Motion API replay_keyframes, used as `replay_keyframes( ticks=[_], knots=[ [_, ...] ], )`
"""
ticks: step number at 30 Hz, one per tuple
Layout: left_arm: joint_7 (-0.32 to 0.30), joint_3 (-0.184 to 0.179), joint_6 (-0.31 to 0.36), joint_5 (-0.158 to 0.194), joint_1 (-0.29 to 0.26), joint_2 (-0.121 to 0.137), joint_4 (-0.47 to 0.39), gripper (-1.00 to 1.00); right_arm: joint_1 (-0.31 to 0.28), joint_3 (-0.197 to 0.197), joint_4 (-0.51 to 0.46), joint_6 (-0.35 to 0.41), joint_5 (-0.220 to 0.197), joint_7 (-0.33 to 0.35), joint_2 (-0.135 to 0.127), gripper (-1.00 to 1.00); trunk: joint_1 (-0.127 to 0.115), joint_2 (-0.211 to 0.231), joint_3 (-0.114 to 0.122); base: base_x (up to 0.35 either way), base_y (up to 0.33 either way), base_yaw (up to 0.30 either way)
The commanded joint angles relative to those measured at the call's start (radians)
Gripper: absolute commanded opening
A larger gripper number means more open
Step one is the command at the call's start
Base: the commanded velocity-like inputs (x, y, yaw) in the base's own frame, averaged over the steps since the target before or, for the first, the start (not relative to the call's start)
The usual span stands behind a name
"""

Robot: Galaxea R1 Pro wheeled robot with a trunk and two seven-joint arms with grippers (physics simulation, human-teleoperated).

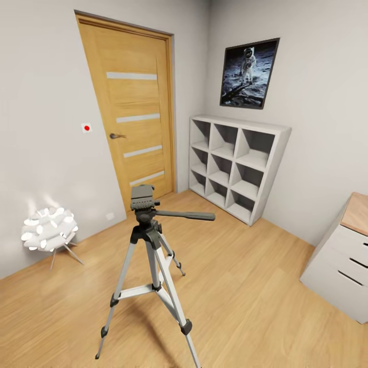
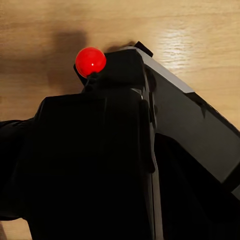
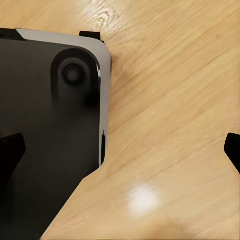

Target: Attach the digital camera to the camera tripod in the bedroom.

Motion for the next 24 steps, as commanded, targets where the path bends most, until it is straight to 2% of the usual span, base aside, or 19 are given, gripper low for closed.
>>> replay_keyframes(
  ticks=[1, 24],
  knots=[
    [0.000, 0.008, -0.003, -0.006, -0.001, 0.000, 0.000, -1.00, -0.001, -0.009, 0.001, -0.003, 0.007, 0.004, 0.000, 1.00, 0.000, -0.002, -0.004, 0.000, 0.000, 0.000],
    [-0.001, 0.008, -0.003, -0.006, -0.001, 0.000, 0.000, -1.00, -0.001, -0.009, 0.001, -0.003, 0.009, 0.004, -0.001, 1.00, 0.000, -0.002, -0.041, 0.000, 0.000, 0.000]
  ],
)
